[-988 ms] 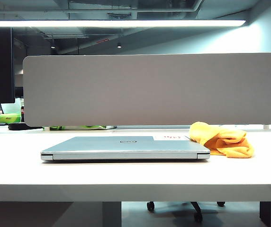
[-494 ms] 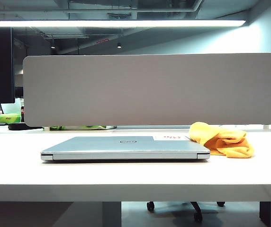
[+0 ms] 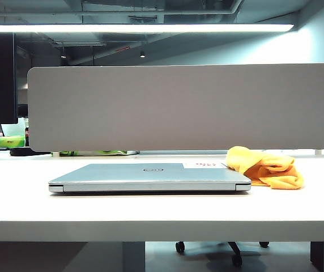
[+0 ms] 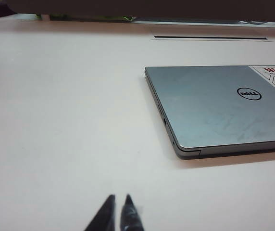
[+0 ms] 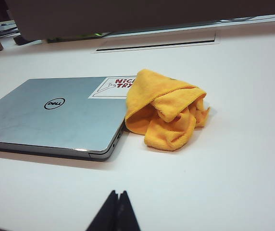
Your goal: Pick up the rag and use it to wipe the water off the lid of the laptop on the table.
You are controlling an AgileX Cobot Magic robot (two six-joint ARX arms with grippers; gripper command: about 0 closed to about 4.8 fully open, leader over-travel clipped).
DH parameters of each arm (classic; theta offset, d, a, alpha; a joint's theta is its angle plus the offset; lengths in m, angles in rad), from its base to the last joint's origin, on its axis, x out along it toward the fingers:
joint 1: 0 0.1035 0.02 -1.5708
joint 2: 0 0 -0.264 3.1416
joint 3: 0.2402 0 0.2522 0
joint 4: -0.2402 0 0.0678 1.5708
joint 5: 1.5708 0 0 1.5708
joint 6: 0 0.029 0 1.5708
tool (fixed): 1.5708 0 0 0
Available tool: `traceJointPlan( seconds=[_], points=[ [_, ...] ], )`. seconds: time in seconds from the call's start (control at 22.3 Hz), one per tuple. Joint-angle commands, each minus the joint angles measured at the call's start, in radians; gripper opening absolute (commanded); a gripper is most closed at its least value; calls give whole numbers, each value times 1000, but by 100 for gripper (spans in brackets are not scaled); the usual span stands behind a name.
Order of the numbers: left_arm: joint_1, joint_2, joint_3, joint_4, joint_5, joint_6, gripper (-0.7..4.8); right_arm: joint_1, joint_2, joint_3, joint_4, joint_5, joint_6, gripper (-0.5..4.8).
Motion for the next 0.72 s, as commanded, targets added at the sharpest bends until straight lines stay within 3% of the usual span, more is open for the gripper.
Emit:
traceJointPlan(
  seconds=[0.04, 0.27, 0.45, 0.72],
  points=[
    [0, 0, 2, 11, 0, 0, 22, 5, -2, 2, 12, 7, 3, -6],
    [0, 0, 2, 10, 0, 0, 22, 3, -2, -3, 13, 7, -5, -5],
    [0, 0, 2, 10, 0, 0, 22, 4, -2, -25, 75, 155, -166, -5],
    [0, 0, 2, 10, 0, 0, 22, 4, -2, -25, 101, 323, -173, -5]
  ],
)
